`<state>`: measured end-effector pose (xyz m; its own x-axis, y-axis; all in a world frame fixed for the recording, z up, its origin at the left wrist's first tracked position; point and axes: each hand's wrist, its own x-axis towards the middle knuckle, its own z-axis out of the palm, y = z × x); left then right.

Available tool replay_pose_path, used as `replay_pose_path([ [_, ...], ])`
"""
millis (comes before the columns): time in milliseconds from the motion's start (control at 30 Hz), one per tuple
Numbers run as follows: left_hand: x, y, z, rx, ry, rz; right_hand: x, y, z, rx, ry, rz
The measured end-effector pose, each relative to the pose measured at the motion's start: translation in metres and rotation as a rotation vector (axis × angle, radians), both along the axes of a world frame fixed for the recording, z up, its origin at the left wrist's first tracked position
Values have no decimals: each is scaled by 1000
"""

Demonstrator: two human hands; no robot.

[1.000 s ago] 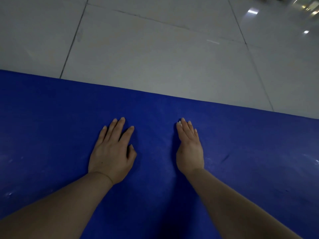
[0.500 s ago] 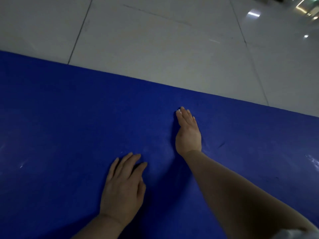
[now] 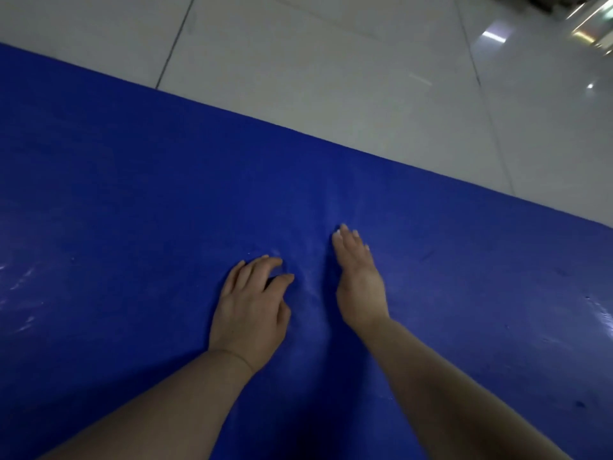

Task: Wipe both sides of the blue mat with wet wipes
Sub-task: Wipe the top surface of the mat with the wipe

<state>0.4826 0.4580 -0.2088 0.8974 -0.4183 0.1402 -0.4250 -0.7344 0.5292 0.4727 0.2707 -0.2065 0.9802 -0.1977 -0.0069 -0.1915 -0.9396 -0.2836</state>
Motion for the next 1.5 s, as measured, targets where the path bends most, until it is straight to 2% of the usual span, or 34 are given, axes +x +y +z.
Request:
replay_pose_path([
  [33, 0, 0, 1, 6, -2, 4, -6, -6, -2, 1, -35, 40],
  [67, 0, 0, 1, 4, -3, 6, -12, -21, -3, -10, -60, -30],
  [133, 1, -1, -2, -10, -13, 4, -26, -58, 1, -40, -45, -400],
  [200, 1, -2, -4, -15, -26, 9, -33, -69, 5, -47, -8, -613],
  [233, 1, -2, -4, -9, -28, 13, -32, -53, 7, -45, -12, -580],
  [367, 1, -2, 0, -9, -16, 15, -44, 23, -7, -40, -102, -23],
  [400, 1, -1, 1, -13, -12, 14, -51, 27, -9, -15, -95, 43],
  [533, 1, -3, 4, -10, 6, 17, -63, 4, -11, 19, -108, -76],
  [633, 1, -1, 2, -43, -2, 21, -58, 10, -11, -9, -115, -70],
  [700, -2, 3, 5, -164, 52, 44, -60, 11, -10, -18, -116, -61],
  [800, -6, 9, 27, -478, 294, 275, -60, 8, -10, -11, -107, -69],
  [867, -8, 16, 32, -585, 425, 387, -59, 11, -10, -15, -103, -81],
  [933, -11, 28, 26, -506, 398, 339, -59, 10, -11, -36, -112, -78],
  [1067, -15, 36, 7, -138, 105, 98, -58, 11, -8, -87, -118, -88],
  [1200, -13, 32, 7, -62, 53, 61, -65, -4, 2, -133, -62, 28],
  [1233, -13, 32, 7, -62, 48, 71, -72, -20, 5, -147, -42, -24],
  [1367, -12, 30, 1, -33, 25, 60, -100, -63, 9, -91, 25, -674],
  [1400, -11, 30, 1, -28, 16, 57, -99, -49, 9, -83, 27, -696],
  [1433, -11, 29, 1, -25, 12, 56, -98, -27, 8, -73, -12, -607],
  [1500, -11, 30, 1, -22, 13, 61, -103, 21, -1, -63, -49, -263],
])
